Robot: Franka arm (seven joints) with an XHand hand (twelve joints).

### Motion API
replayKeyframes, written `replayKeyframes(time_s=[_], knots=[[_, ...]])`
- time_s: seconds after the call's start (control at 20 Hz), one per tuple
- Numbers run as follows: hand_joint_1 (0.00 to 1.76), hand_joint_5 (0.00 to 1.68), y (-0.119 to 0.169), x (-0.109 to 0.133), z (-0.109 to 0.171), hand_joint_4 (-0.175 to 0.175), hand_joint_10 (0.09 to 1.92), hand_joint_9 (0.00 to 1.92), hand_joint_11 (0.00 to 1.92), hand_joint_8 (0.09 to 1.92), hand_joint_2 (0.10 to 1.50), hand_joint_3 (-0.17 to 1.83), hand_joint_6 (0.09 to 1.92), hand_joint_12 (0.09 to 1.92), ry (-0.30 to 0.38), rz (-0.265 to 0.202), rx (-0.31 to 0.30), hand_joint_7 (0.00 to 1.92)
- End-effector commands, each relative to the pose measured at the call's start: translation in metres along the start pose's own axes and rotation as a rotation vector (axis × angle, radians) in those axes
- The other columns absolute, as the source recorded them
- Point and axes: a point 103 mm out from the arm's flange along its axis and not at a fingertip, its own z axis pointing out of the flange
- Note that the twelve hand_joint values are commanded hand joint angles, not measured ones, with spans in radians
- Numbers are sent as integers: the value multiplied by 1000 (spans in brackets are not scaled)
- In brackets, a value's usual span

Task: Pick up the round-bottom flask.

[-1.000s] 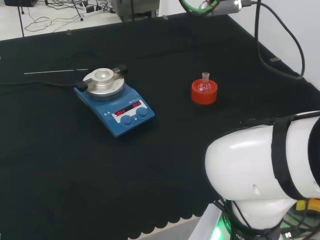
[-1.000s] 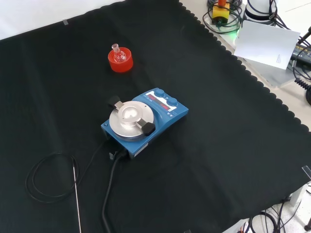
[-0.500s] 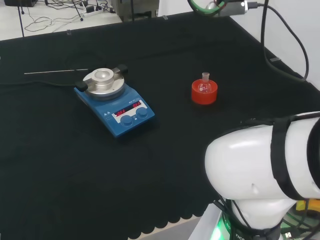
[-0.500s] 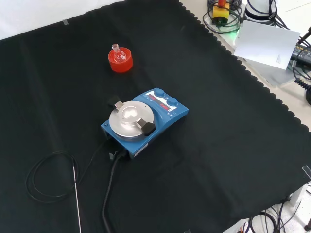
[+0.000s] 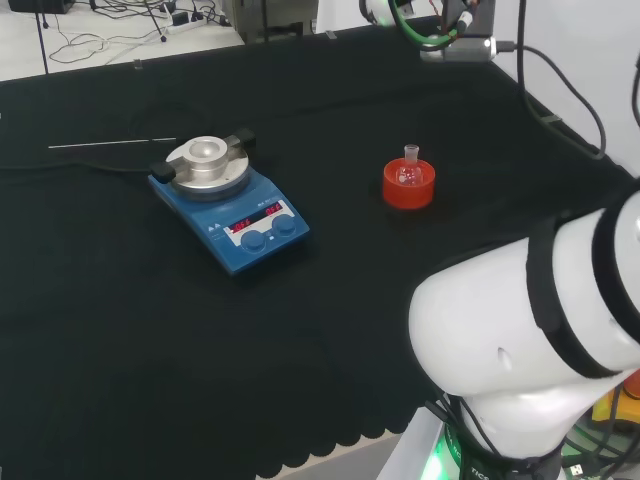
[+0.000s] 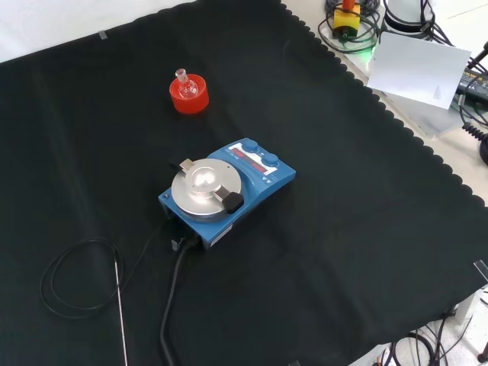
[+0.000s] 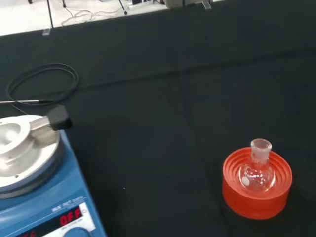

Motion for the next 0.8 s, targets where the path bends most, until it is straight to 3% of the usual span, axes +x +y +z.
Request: replayKeyframes(time_s=[0.05,0.8], knots=[[391,385,67,-54,50,-22,695,247,53,617,1184,271,382,1404,49,82,5,138],[573,417,125,-85,139,-31,698,268,63,643,1012,336,227,1405,40,136,103,157]])
